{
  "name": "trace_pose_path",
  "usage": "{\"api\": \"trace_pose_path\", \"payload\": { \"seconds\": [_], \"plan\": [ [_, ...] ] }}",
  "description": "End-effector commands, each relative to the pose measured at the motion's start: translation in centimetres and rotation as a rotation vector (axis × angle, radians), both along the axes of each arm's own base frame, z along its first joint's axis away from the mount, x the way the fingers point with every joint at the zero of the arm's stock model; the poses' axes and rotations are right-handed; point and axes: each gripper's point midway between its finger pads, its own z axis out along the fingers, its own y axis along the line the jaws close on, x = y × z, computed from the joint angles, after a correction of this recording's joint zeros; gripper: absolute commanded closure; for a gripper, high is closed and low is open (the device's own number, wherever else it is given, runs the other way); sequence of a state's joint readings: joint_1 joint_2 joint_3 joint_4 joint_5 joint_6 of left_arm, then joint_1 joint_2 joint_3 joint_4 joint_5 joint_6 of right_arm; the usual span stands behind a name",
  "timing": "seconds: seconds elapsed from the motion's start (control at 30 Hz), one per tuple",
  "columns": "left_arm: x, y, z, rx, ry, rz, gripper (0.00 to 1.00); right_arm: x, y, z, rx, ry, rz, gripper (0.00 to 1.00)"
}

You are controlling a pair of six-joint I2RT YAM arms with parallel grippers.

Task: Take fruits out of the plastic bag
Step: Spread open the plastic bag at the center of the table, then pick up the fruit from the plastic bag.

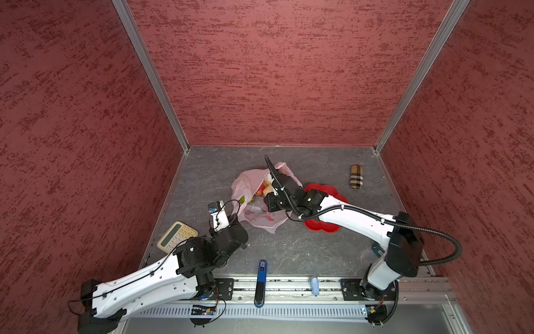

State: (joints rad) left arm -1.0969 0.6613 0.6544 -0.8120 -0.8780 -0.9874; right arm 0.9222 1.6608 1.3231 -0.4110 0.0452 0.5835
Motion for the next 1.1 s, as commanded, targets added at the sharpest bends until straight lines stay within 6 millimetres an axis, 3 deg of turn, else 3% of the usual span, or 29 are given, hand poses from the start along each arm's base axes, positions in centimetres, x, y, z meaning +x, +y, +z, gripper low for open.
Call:
{"api": "trace_pose_path", "payload": {
  "seconds": [0.0, 0.13, 0.4, 0.63, 0.8, 1.07],
  "plan": [
    [0.4, 0.8, -0.3, 0.026, -0.015, 0.042, 0.76, 1.3, -1.4, -0.6, -0.022, -0.011, -0.070, 0.74],
    [0.8, 0.6, -1.0, 0.013, -0.008, 0.046, 0.76, 2.5, -1.9, -3.3, -0.067, 0.025, -0.105, 0.70],
    [0.5, 0.1, -2.6, -0.013, 0.031, 0.024, 0.76, 6.3, -2.4, -6.5, -0.030, 0.067, -0.245, 0.54],
    [-0.2, -1.0, -4.6, -0.029, 0.088, -0.018, 0.77, 8.7, -2.1, -6.6, 0.115, 0.083, -0.385, 0.37],
    [-0.5, -1.1, -5.0, -0.029, 0.086, -0.031, 0.77, 9.6, -1.7, -6.9, 0.216, 0.111, -0.467, 0.36],
    [-0.4, -1.7, -4.8, -0.048, 0.057, -0.069, 0.77, 10.4, -2.0, -8.5, 0.227, 0.157, -0.574, 0.35]
  ]
}}
